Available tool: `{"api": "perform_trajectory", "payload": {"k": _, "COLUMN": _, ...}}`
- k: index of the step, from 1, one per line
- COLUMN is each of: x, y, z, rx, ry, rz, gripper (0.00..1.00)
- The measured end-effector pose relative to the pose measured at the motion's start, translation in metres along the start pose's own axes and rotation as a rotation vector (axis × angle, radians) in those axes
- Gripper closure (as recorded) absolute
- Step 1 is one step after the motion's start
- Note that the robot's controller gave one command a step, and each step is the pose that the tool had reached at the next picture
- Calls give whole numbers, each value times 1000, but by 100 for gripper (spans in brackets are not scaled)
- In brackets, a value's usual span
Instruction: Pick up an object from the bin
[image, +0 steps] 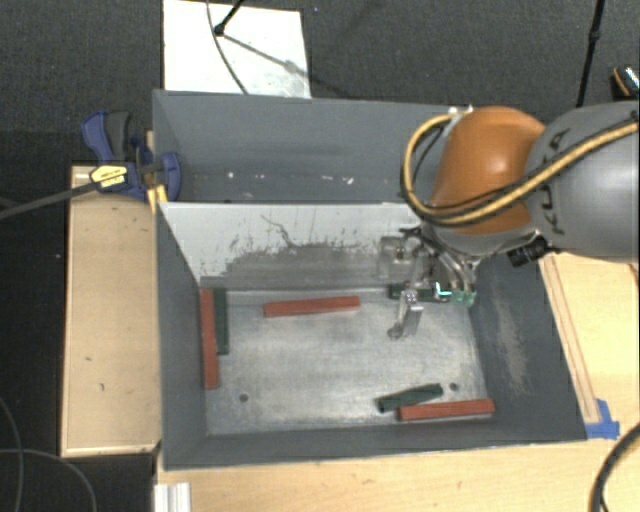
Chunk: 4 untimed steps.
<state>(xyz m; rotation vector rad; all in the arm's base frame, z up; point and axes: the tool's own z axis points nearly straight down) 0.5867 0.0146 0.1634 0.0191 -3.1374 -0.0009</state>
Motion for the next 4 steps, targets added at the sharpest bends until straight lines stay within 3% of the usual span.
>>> {"api": "perform_trajectory", "payload": {"k": 1, "x": -4, "y": 52, "z": 90, "rx": -2, "ry": 1, "rz": 138, "gripper": 0}}
{"api": "perform_trajectory", "payload": {"k": 2, "x": -6, "y": 50, "z": 86, "rx": 0, "ry": -6, "rz": 140, "gripper": 100}}
{"api": "perform_trajectory", "payload": {"k": 3, "x": 9, "y": 38, "z": -32, "rx": -1, "ry": -14, "rz": 149, "gripper": 100}}
{"api": "perform_trajectory", "payload": {"k": 4, "x": -8, "y": 29, "z": -78, "rx": -1, "ry": -14, "rz": 174, "gripper": 100}}
